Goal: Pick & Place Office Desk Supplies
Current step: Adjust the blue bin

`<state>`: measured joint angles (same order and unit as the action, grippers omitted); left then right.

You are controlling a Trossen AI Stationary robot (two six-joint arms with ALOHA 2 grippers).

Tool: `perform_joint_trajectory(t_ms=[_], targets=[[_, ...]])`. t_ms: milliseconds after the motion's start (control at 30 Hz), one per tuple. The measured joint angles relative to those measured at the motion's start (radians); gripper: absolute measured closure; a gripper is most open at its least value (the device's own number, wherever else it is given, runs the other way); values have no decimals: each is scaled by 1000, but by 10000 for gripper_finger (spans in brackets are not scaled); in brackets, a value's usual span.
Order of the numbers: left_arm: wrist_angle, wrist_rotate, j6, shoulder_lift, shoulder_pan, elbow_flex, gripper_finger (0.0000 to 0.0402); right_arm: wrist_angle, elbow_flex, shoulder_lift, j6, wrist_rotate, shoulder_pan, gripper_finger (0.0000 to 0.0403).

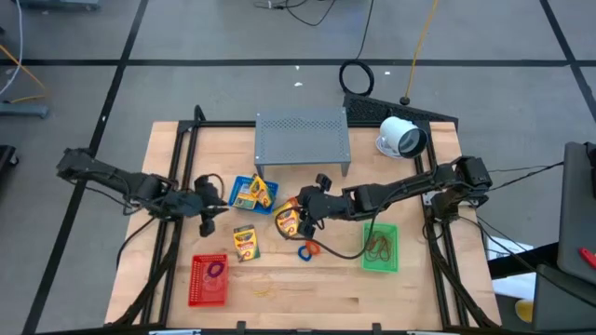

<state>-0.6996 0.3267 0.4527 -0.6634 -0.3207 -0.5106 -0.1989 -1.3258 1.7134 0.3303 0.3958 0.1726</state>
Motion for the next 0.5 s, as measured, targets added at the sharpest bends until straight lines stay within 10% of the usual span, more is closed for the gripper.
perform_joint_trajectory(t_ms=[500], targets=[[77,-15,-105,-169,260,-6,393,-4,0,0,-9,0,0,263]])
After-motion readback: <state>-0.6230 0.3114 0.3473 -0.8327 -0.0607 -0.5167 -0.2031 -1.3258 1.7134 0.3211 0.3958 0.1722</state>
